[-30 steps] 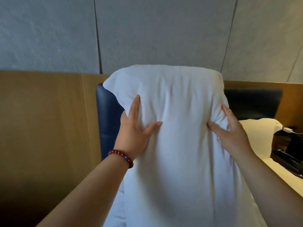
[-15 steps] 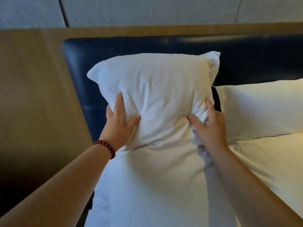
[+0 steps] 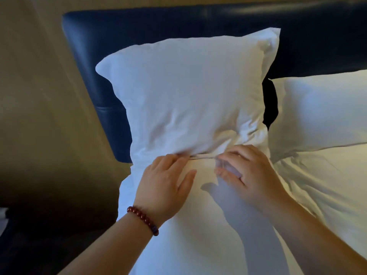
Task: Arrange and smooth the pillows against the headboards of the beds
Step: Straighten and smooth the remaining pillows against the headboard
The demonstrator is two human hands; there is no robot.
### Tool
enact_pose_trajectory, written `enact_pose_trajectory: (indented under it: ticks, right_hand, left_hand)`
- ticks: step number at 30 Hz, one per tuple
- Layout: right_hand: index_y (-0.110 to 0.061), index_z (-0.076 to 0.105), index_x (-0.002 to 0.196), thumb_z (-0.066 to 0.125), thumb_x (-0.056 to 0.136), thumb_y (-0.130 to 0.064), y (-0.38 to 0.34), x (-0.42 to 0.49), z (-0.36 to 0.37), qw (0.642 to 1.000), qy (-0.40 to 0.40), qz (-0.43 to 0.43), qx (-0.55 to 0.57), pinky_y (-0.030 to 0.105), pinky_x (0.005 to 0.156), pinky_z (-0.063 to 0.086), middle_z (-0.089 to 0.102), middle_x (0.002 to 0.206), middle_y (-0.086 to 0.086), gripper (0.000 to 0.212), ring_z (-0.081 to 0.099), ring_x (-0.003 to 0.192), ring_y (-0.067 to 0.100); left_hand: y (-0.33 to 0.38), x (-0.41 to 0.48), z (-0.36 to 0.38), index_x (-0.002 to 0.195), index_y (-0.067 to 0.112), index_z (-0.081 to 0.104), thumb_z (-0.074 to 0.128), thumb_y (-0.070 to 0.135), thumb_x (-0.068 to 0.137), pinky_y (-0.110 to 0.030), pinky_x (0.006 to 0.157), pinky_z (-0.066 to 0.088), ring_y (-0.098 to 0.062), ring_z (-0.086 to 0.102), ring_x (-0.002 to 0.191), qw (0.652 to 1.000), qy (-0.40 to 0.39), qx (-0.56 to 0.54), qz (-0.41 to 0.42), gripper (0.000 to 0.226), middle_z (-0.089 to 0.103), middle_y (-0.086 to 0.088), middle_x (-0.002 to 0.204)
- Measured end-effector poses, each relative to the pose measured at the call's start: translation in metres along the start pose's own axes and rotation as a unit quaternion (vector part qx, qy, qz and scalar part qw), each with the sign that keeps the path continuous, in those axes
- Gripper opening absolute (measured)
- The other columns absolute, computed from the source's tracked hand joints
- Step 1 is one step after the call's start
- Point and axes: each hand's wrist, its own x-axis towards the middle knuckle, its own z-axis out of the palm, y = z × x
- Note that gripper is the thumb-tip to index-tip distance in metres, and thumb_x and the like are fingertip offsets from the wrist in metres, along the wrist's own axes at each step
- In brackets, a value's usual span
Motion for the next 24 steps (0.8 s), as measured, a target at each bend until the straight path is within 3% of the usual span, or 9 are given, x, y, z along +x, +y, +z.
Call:
enact_pose_trajectory:
  ticks: [3, 7, 12, 19, 24]
  right_hand:
    - [-0.020, 0.069, 0.116, 0.029, 0.093, -0.068, 0.005, 0.004, 0.011, 0.996, -0.088, 0.027, 0.018, 0.039, 0.084, 0.049, 0.062, 0.106, -0.007, 0.067, 0.059, 0.098, 0.015]
    - [-0.022, 0.060, 0.131, 0.012, 0.084, -0.081, 0.016, 0.010, 0.024, 0.982, -0.178, 0.068, 0.013, 0.037, 0.100, 0.044, 0.059, 0.128, -0.011, 0.089, 0.053, 0.120, 0.011]
    - [-0.023, 0.065, 0.108, -0.002, 0.070, -0.091, 0.025, 0.017, 0.043, 0.968, -0.230, 0.100, -0.025, 0.037, 0.091, 0.044, 0.062, 0.110, -0.009, 0.103, 0.056, 0.109, 0.014]
    - [-0.021, 0.064, 0.119, 0.011, 0.075, -0.080, 0.047, 0.009, 0.082, 0.948, -0.241, 0.206, 0.000, 0.038, 0.102, 0.038, 0.055, 0.135, -0.001, 0.091, 0.046, 0.128, 0.018]
    - [-0.020, 0.069, 0.104, 0.025, 0.088, -0.064, 0.040, -0.010, 0.074, 0.972, -0.111, 0.204, 0.044, 0.029, 0.080, 0.041, 0.069, 0.106, 0.000, 0.064, 0.060, 0.103, 0.018]
  left_hand:
    - [-0.005, 0.001, 0.010, 0.130, 0.026, 0.056, 0.027, 0.061, 0.091, -0.032, 0.100, 0.038, -0.018, 0.051, 0.118, 0.998, -0.054, 0.009, -0.023, 0.060, 0.058, 0.006, 0.126]
    - [-0.013, 0.005, 0.023, 0.136, 0.028, 0.046, 0.016, 0.070, 0.086, -0.031, 0.103, 0.036, -0.014, 0.045, 0.122, 0.994, -0.105, 0.020, -0.039, 0.071, 0.053, 0.010, 0.128]
    - [-0.022, 0.013, 0.047, 0.136, 0.032, 0.042, 0.015, 0.077, 0.082, -0.029, 0.107, 0.030, -0.013, 0.043, 0.124, 0.988, -0.144, 0.035, -0.050, 0.074, 0.052, 0.009, 0.131]
    - [-0.033, 0.038, 0.077, 0.145, 0.037, 0.031, 0.015, 0.077, 0.082, -0.038, 0.113, 0.026, -0.016, 0.033, 0.138, 0.965, -0.248, 0.001, -0.090, 0.076, 0.041, 0.009, 0.149]
    - [-0.028, 0.025, 0.075, 0.144, 0.030, 0.034, 0.016, 0.074, 0.084, -0.035, 0.115, 0.021, -0.017, 0.033, 0.137, 0.963, -0.249, 0.031, -0.094, 0.077, 0.042, 0.006, 0.147]
